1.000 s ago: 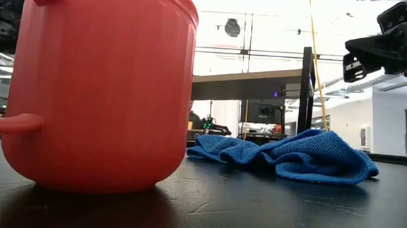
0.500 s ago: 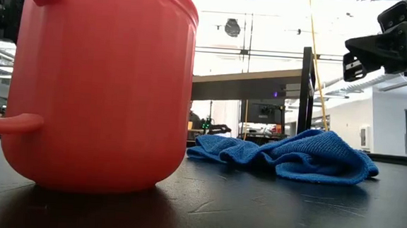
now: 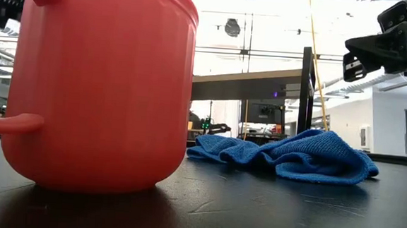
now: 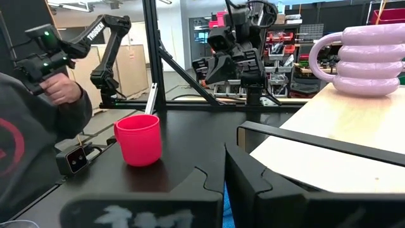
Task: Stack small to large cups/mugs on shelf
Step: Put the red mug on the shelf
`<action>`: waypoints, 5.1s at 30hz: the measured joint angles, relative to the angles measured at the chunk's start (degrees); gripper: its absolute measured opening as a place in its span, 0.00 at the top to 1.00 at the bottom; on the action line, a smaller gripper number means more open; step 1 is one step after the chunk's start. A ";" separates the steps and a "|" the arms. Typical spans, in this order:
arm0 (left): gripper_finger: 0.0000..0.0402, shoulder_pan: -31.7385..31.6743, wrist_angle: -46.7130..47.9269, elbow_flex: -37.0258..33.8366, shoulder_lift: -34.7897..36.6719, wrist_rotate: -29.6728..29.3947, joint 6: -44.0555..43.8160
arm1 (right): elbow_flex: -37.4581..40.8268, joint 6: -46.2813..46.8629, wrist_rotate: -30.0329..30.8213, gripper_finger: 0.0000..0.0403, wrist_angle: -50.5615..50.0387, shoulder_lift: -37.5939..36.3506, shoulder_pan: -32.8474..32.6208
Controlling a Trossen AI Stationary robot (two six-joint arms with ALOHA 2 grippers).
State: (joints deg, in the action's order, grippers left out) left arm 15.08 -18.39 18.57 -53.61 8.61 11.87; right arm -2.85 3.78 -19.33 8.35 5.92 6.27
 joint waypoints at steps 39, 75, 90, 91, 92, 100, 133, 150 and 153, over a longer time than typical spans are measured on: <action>1.00 7.25 17.09 29.87 -21.64 3.68 4.57 | 0.01 -0.09 0.00 1.00 0.03 0.00 0.02; 1.00 7.23 40.55 56.23 -45.50 11.87 9.97 | 0.00 0.01 0.00 1.00 0.03 1.15 0.02; 0.98 6.61 42.78 56.12 -46.44 6.18 10.38 | 0.00 0.47 -0.01 1.00 -0.03 1.17 0.01; 0.97 6.47 42.82 56.12 -46.44 6.20 10.09 | 0.00 0.47 0.00 1.00 -0.01 1.17 0.02; 0.96 6.38 42.96 56.12 -46.44 6.16 9.80 | 0.00 0.43 -0.01 1.00 -0.01 1.17 0.00; 0.84 6.29 47.21 58.48 -46.47 2.99 2.76 | 0.00 0.10 -0.01 1.00 -0.02 1.17 0.00; 0.58 7.88 56.90 64.54 -53.13 4.92 -5.81 | 0.00 0.25 0.00 1.00 -0.12 1.18 0.00; 0.58 8.08 55.20 64.56 -53.48 4.36 -3.00 | 0.00 0.21 -0.02 1.00 -0.45 2.00 0.02; 0.58 8.32 55.83 64.56 -53.59 4.34 -3.02 | 0.00 0.17 -0.02 1.00 -0.35 2.00 0.01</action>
State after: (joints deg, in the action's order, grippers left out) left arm 23.40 37.44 83.13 -107.20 12.95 8.85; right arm -2.85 3.95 -19.35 8.00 7.92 6.28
